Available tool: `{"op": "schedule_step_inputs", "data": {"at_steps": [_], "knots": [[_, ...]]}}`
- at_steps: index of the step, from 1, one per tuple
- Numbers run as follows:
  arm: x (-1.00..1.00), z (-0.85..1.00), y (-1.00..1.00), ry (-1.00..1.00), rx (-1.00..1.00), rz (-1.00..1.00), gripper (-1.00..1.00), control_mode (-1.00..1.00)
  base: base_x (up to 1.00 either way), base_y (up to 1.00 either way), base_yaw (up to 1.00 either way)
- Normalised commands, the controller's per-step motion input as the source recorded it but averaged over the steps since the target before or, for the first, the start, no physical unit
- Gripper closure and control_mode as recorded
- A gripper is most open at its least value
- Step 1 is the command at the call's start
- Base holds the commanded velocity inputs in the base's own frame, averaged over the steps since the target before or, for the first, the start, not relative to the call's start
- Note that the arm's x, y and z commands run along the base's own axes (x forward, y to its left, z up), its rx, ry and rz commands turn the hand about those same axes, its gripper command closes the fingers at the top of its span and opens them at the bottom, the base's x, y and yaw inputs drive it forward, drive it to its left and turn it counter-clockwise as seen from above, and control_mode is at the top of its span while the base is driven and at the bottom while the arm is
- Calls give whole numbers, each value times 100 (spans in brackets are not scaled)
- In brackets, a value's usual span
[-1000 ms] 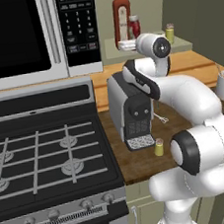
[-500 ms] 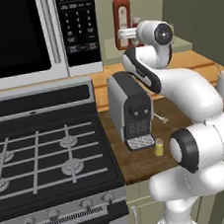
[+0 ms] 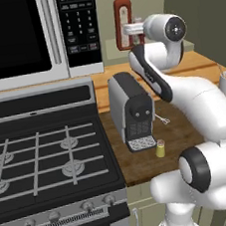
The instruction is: Put the shaker and condiment bottle from the counter next to their counterparts in the cabinet.
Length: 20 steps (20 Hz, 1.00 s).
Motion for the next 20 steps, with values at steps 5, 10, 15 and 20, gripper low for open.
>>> {"op": "schedule_step_inputs", "data": {"at_steps": [5,10,15,20], "knots": [[-86,0,3,-11,0,0,-100,-100,0,0,0],[-90,13,11,-2,0,-7,-100,-100,0,0,0],[-66,14,28,3,0,-21,-100,-100,0,0,0],[-77,-15,23,0,-1,-30,-100,-100,0,0,0]]}}
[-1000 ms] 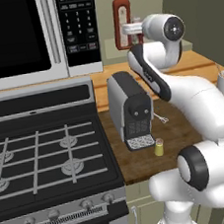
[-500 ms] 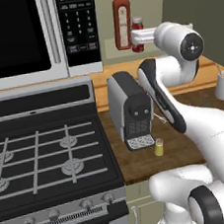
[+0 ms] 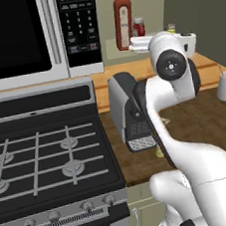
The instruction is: Put the shaker and condiment bottle from the counter next to their counterparts in the cabinet.
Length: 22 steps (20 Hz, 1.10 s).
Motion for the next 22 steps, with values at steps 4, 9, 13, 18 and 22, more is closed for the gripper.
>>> {"op": "schedule_step_inputs", "data": {"at_steps": [4,9,13,18,22], "knots": [[-89,-39,4,-4,-1,-30,-100,-100,0,0,0],[-87,-68,0,-18,-3,-31,-100,-100,0,0,0],[-94,-45,0,-23,-1,-31,-100,-100,0,0,0],[-31,-16,-2,-15,0,-12,-100,-100,0,0,0],[-9,-39,0,-9,0,-6,-100,-100,0,0,0]]}}
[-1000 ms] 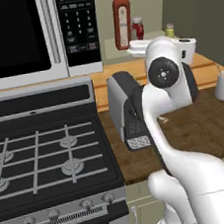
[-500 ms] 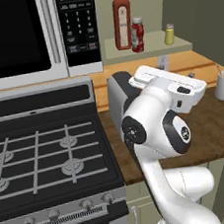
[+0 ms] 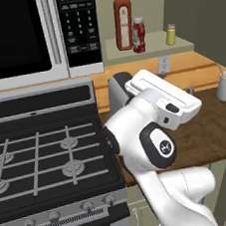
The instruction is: Put the shaker and condiment bottle from the counter next to their counterparts in the cabinet.
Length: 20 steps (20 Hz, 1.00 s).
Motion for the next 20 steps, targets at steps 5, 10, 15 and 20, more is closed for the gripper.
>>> {"op": "schedule_step_inputs", "data": {"at_steps": [5,10,15,20], "knots": [[0,-56,0,-3,0,-8,-100,-100,0,0,0],[0,-52,-1,-5,0,-8,-100,-100,0,0,0],[0,-42,-14,-2,0,-7,-100,-100,0,0,0],[0,-39,-22,0,0,-6,-100,-100,0,0,0]]}}
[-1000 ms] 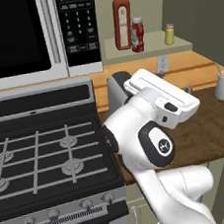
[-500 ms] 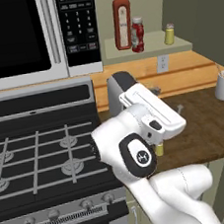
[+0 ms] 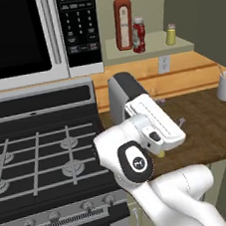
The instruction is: Put the shaker and condiment bottle from the counter next to their counterparts in the cabinet.
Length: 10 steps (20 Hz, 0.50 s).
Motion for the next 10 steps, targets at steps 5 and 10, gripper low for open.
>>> {"op": "schedule_step_inputs", "data": {"at_steps": [5,10], "knots": [[0,-45,-21,0,0,-5,-100,-100,0,0,0],[0,-52,-12,0,0,-2,-100,-100,0,0,0]]}}
